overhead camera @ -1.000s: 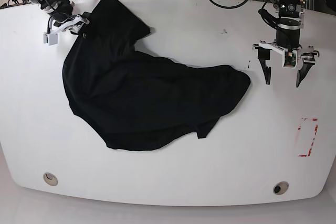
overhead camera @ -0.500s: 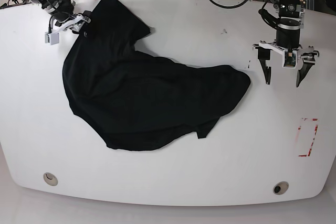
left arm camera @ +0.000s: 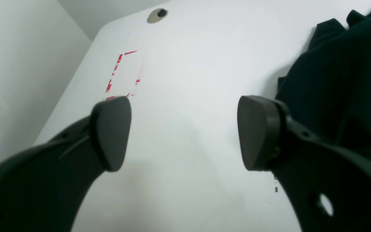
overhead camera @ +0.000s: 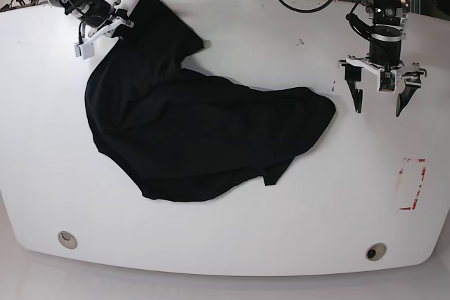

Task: Fold the T-shirt properly
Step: 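Hold the T-shirt edge with the right gripper, adjusting its grip, then move the left gripper down to the T-shirt's opposite edge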

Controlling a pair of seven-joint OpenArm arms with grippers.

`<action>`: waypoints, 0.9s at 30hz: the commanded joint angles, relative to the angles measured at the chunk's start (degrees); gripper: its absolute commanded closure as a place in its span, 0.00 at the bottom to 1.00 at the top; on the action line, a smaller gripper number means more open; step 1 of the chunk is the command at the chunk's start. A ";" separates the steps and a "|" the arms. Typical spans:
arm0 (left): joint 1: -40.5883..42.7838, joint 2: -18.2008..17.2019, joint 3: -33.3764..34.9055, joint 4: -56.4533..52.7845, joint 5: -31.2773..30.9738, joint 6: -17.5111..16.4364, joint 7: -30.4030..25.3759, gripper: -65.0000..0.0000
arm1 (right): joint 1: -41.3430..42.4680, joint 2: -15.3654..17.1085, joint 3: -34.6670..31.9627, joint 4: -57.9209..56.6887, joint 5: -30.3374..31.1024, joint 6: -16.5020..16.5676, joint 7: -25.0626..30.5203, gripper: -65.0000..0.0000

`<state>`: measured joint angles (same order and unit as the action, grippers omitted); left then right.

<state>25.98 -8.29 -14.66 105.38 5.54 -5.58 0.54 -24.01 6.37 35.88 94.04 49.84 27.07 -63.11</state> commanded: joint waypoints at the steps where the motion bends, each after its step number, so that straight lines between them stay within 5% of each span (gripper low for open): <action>1: -0.28 -0.45 0.15 0.45 0.00 0.46 -1.28 0.26 | -0.41 0.52 -0.18 0.06 -1.60 -0.35 -0.91 0.98; 15: -0.38 -2.46 6.89 -2.50 0.74 0.54 -1.56 0.26 | -1.42 3.73 -3.05 2.33 -0.53 -0.39 0.44 0.99; 27: -1.60 -1.89 6.29 -2.12 -2.24 1.60 0.46 0.27 | -1.47 3.20 -2.97 4.55 -0.40 -0.33 0.56 0.98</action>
<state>25.02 -10.09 -7.46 101.86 4.58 -4.32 1.04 -25.54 9.32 32.77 97.25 48.27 26.72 -63.05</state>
